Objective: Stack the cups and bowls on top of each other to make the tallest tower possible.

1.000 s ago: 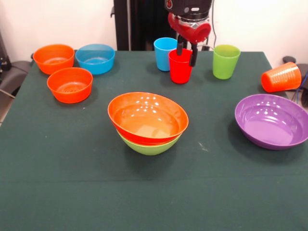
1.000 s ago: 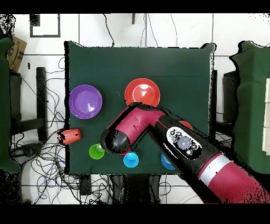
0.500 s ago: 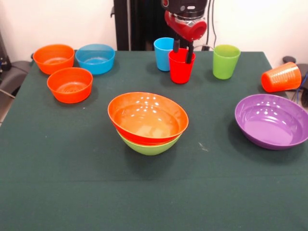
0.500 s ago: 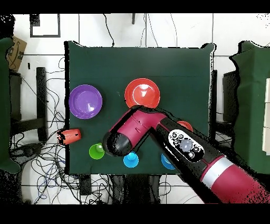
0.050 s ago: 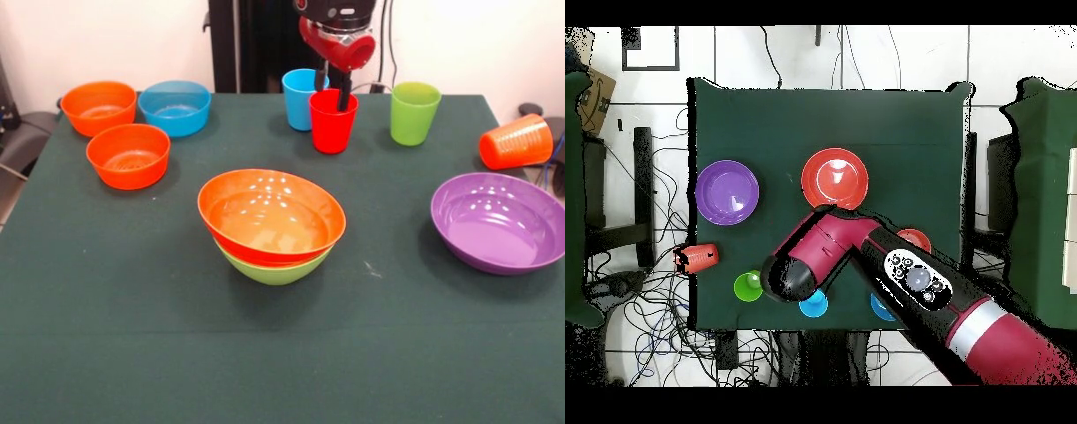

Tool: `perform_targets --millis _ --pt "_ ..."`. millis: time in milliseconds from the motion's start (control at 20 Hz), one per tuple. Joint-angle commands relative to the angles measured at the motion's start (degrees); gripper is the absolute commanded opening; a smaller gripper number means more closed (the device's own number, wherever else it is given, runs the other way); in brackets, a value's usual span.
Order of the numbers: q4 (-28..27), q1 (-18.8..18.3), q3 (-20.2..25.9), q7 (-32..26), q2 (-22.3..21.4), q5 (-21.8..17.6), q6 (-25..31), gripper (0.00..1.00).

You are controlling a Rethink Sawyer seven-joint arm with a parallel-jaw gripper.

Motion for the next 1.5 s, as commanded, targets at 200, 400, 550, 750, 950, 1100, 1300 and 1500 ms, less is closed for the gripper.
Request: perform_targets --millis 200,400,550,750,950,1100,1300,1500 --pt "5.59 0.68 -4.27 2.77 0.78 -5.15 -5.64 1.00" --pt "5.87 1.40 -5.01 3.58 0.58 -5.48 -6.22 1.00" --pt "6.37 1.73 -5.01 3.99 -0.01 -4.90 -6.54 1.00" --pt "6.59 2.28 -5.62 4.47 -0.27 -4.86 -7.08 1.00" --pt "5.91 2.15 -6.30 3.51 0.12 -4.92 -7.08 1.00" --pt "5.35 2.15 -6.80 3.27 0.49 -5.29 -7.17 1.00" --pt "4.91 2.38 -7.38 3.27 1.00 -5.61 -7.26 1.00" --pt "4.56 2.54 -7.77 2.89 1.24 -5.42 -7.27 1.00"
